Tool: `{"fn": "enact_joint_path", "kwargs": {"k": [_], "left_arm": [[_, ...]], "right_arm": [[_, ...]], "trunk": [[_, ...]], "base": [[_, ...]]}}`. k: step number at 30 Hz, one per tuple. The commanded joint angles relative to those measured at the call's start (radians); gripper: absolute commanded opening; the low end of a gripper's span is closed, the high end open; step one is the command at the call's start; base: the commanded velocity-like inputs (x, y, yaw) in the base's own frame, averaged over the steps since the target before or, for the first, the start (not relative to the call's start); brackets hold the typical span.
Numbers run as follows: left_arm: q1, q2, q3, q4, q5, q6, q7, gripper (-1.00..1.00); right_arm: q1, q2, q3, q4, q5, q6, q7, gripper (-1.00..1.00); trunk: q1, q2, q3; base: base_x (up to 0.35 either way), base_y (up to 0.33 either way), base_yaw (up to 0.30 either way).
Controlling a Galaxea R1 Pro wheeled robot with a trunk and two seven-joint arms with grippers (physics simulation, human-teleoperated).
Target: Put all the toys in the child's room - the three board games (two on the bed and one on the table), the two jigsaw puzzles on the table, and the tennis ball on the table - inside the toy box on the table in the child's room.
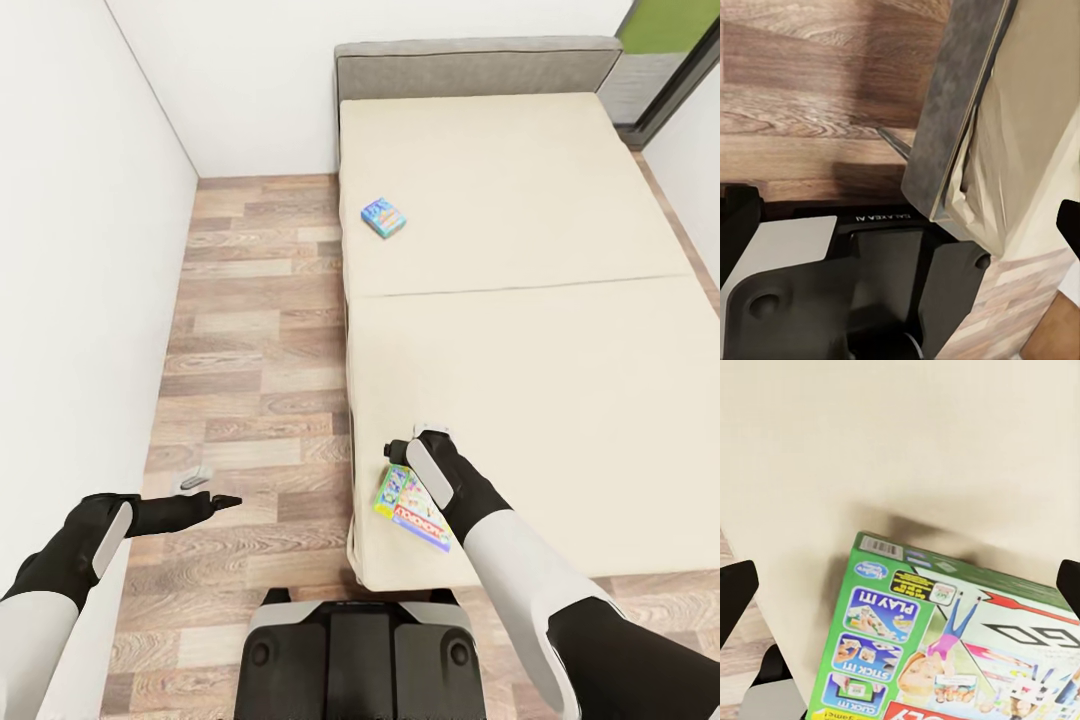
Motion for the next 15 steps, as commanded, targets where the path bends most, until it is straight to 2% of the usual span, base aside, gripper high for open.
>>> {"fn": "enact_joint_path", "kwargs": {"k": [1, 15], "left_arm": [[0.0, 0.0, 0.002, 0.0, 0.001, 0.005, -0.003, 1.0], [0.0, 0.0, 0.001, -0.012, 0.001, 0.005, -0.003, 1.0]], "right_arm": [[-0.001, 0.0, 0.002, -0.001, -0.009, 0.001, -0.009, 1.0], [-0.001, 0.0, 0.002, 0.001, -0.007, -0.01, -0.009, 1.0]], "trunk": [[0.001, -0.002, -0.003], [0.001, -0.002, -0.026]], "base": [[0.0, 0.0, 0.0], [0.0, 0.0, 0.0]]}}
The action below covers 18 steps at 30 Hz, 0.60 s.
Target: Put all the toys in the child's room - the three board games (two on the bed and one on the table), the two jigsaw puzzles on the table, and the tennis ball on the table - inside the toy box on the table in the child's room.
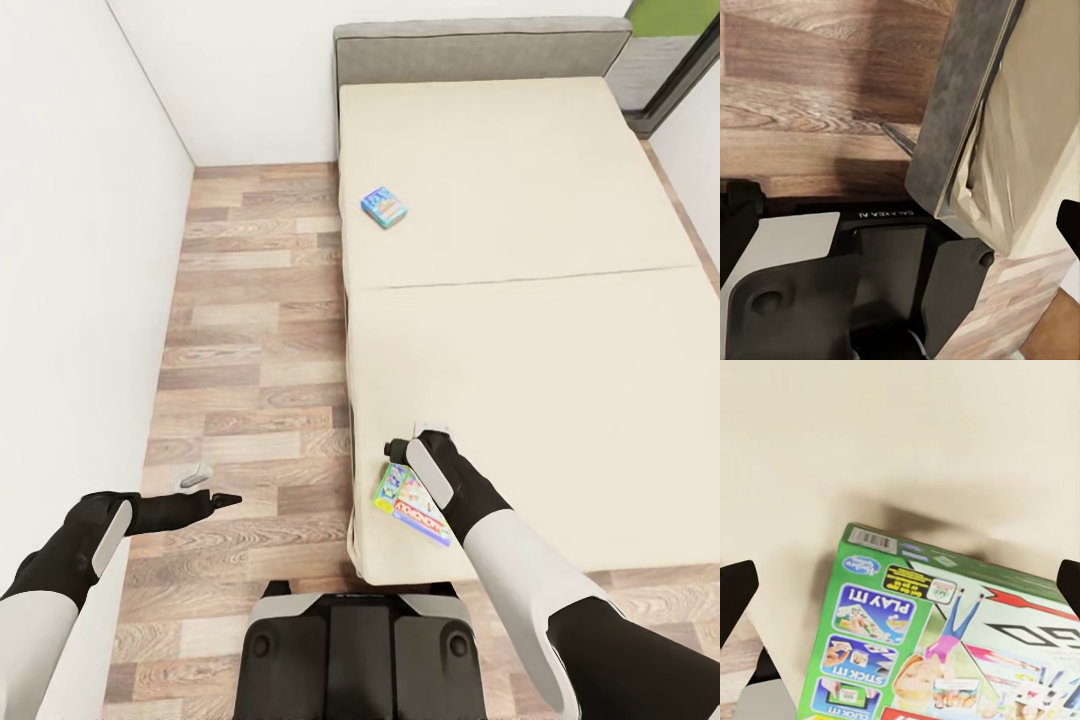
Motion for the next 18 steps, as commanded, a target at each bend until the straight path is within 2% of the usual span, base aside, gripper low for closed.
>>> {"fn": "enact_joint_path", "kwargs": {"k": [1, 18], "left_arm": [[0.0, 0.0, 0.001, 0.0, 0.001, 0.005, -0.003, 1.0], [0.0, -0.001, 0.002, -0.001, 0.0, 0.005, -0.003, 1.0]], "right_arm": [[-0.001, 0.0, 0.002, -0.001, -0.009, 0.002, -0.009, 1.0], [-0.001, 0.0, 0.002, -0.003, -0.007, 0.0, -0.009, 1.0]], "trunk": [[0.001, -0.002, -0.003], [0.001, -0.002, -0.031]], "base": [[0.0, 0.0, 0.0], [0.0, 0.0, 0.0]]}}
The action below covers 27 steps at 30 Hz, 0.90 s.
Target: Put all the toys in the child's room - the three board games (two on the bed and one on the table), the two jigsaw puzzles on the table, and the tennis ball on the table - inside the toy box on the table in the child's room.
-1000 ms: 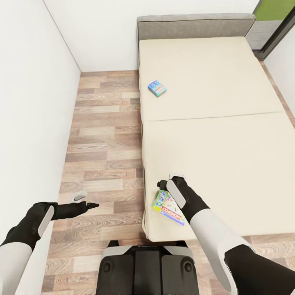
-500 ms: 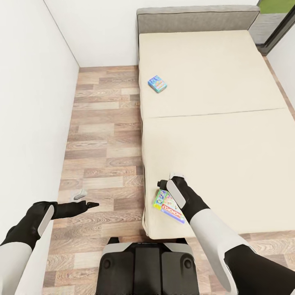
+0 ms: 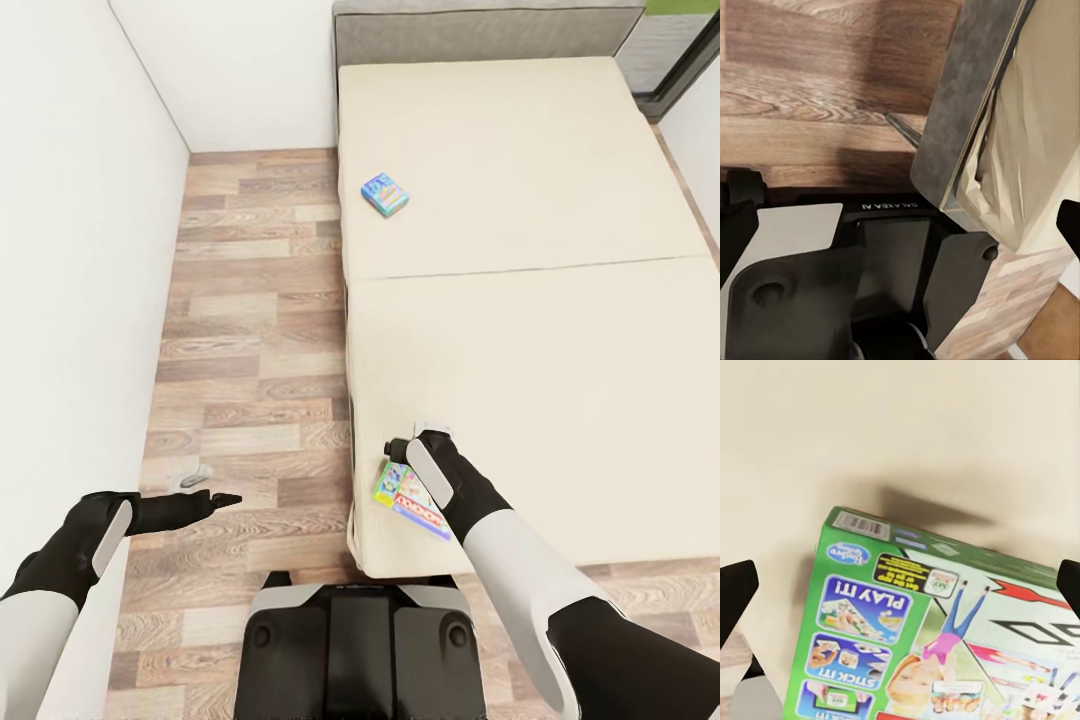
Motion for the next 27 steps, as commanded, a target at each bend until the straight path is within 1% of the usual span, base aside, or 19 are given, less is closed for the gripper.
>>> {"fn": "enact_joint_path", "kwargs": {"k": [1, 9, 12, 27], "left_arm": [[0.0, 0.0, 0.002, 0.0, 0.001, 0.005, -0.002, 1.0], [0.0, 0.001, 0.001, 0.0, 0.0, 0.005, -0.001, 1.0], [0.0, 0.001, 0.001, 0.0, 0.0, 0.005, -0.001, 1.0], [0.0, 0.001, 0.001, 0.0, 0.0, 0.005, -0.001, 1.0]], "right_arm": [[-0.001, 0.0, 0.002, -0.001, -0.009, 0.002, -0.009, 1.0], [-0.003, 0.0, 0.002, -0.017, -0.009, 0.002, -0.009, 1.0], [-0.015, 0.0, 0.003, -0.022, -0.009, 0.003, -0.009, 1.0], [-0.031, 0.0, 0.004, -0.024, -0.009, 0.003, -0.008, 1.0]], "trunk": [[0.001, -0.002, -0.003], [0.001, -0.002, -0.016], [0.001, -0.002, -0.021], [0.001, -0.002, -0.045]], "base": [[0.0, 0.0, 0.0], [0.0, 0.0, 0.0], [0.0, 0.0, 0.0], [0.0, 0.0, 0.0]]}}
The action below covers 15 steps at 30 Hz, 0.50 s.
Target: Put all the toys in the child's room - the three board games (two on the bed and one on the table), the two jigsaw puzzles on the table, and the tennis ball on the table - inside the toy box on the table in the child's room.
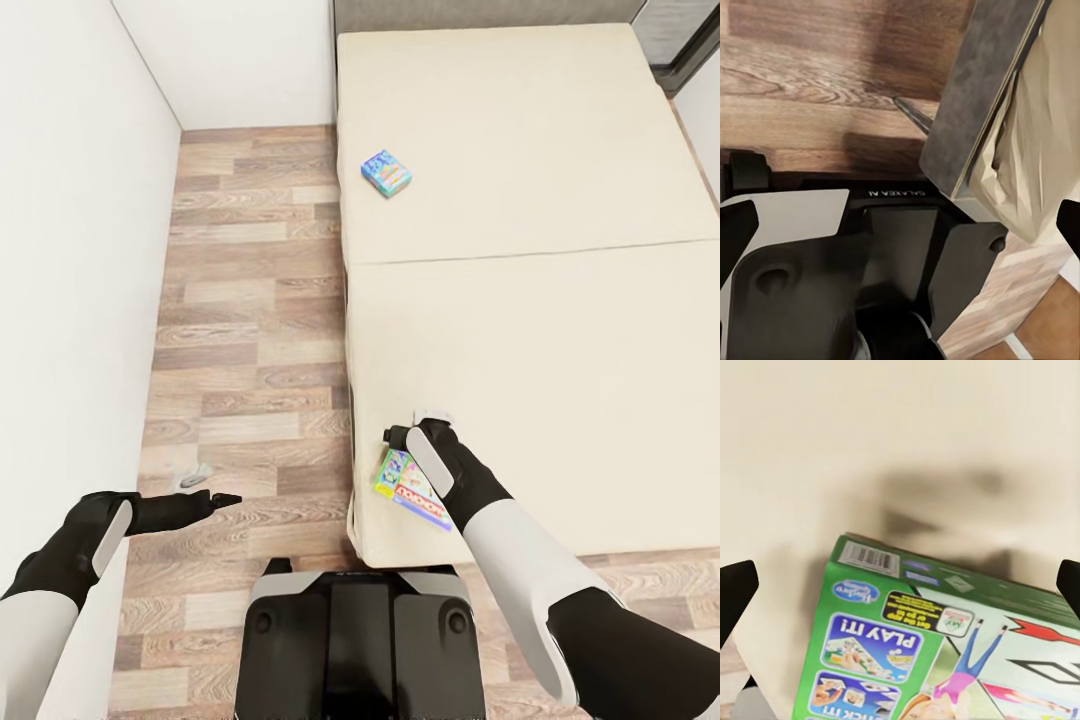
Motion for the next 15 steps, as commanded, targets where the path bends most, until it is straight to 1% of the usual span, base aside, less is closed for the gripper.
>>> {"fn": "enact_joint_path", "kwargs": {"k": [1, 15], "left_arm": [[0.0, 0.0, 0.002, 0.0, 0.001, 0.005, -0.003, 1.0], [0.0, -0.001, 0.002, 0.0, 0.001, 0.005, -0.002, 1.0]], "right_arm": [[-0.001, 0.0, 0.002, -0.001, -0.009, 0.002, -0.01, 1.0], [-0.001, 0.0, 0.002, 0.0, -0.009, 0.0, -0.01, 1.0]], "trunk": [[0.001, -0.002, -0.003], [0.001, -0.002, -0.026]], "base": [[0.0, 0.0, 0.0], [0.0, 0.0, 0.0]]}}
